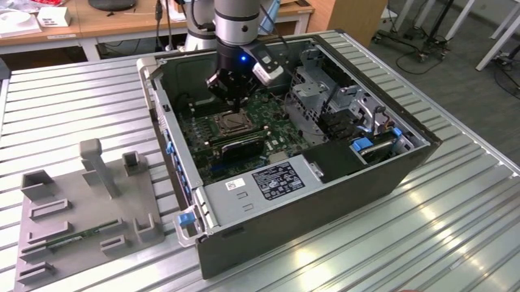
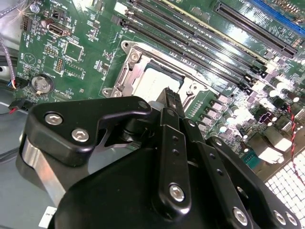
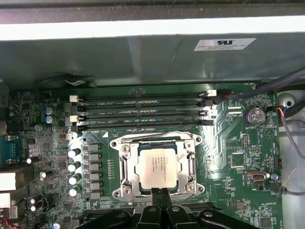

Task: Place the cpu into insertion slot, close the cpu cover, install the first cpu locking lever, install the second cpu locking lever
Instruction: 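Install the second cpu locking lever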

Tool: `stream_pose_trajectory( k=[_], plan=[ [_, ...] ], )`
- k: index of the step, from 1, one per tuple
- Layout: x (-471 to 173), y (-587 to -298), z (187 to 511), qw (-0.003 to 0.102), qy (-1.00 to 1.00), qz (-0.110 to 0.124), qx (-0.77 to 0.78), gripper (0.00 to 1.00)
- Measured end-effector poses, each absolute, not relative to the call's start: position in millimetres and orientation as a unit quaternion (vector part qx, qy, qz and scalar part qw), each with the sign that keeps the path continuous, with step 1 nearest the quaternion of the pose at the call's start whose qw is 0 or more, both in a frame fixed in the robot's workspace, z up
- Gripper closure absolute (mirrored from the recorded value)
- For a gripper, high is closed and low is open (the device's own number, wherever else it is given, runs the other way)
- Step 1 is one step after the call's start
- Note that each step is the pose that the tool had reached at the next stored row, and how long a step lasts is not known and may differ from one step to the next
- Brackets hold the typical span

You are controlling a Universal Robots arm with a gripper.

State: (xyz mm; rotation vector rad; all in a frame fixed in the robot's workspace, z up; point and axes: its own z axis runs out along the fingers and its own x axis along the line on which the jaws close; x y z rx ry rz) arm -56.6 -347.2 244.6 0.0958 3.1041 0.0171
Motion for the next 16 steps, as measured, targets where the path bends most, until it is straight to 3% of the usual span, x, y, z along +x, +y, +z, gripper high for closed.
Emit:
stream_pose_trajectory(
  k=[16],
  plan=[
    [-56.7, -353.3, 245.3, 0.018, 0.999, 0.005, 0.031, 0.89]
  ],
)
